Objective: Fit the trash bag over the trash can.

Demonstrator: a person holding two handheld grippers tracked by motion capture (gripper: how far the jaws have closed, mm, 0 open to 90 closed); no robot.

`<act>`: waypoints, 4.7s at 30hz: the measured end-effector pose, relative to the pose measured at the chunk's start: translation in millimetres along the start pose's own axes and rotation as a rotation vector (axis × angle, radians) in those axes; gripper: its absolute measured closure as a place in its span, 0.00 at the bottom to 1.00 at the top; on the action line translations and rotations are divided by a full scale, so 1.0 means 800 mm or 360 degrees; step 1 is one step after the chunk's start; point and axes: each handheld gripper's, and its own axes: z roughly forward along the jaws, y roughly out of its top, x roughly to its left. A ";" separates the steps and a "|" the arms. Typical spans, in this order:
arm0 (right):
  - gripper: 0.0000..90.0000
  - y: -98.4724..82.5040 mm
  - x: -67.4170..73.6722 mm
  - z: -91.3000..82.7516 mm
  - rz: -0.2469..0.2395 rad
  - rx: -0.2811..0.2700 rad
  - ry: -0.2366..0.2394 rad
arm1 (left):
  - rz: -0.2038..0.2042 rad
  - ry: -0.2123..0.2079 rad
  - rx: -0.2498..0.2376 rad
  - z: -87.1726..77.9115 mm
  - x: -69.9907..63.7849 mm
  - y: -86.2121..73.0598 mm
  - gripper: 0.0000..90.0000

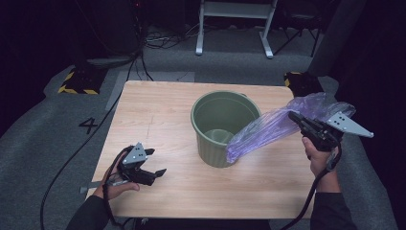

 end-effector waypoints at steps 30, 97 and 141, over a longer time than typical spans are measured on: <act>1.00 0.045 0.017 0.038 -0.0110 0.0055 0.0001 | 0.0264 -0.0259 -0.0310 0.016 -0.056 0.148 0.22; 1.00 0.048 0.041 0.045 -0.0167 0.0042 0.0124 | 0.0443 0.0041 -0.0274 0.069 -0.081 0.246 0.90; 0.40 -0.068 0.083 0.025 -0.0369 0.0451 0.0122 | 0.0245 0.0199 -0.0115 0.107 -0.010 0.219 0.91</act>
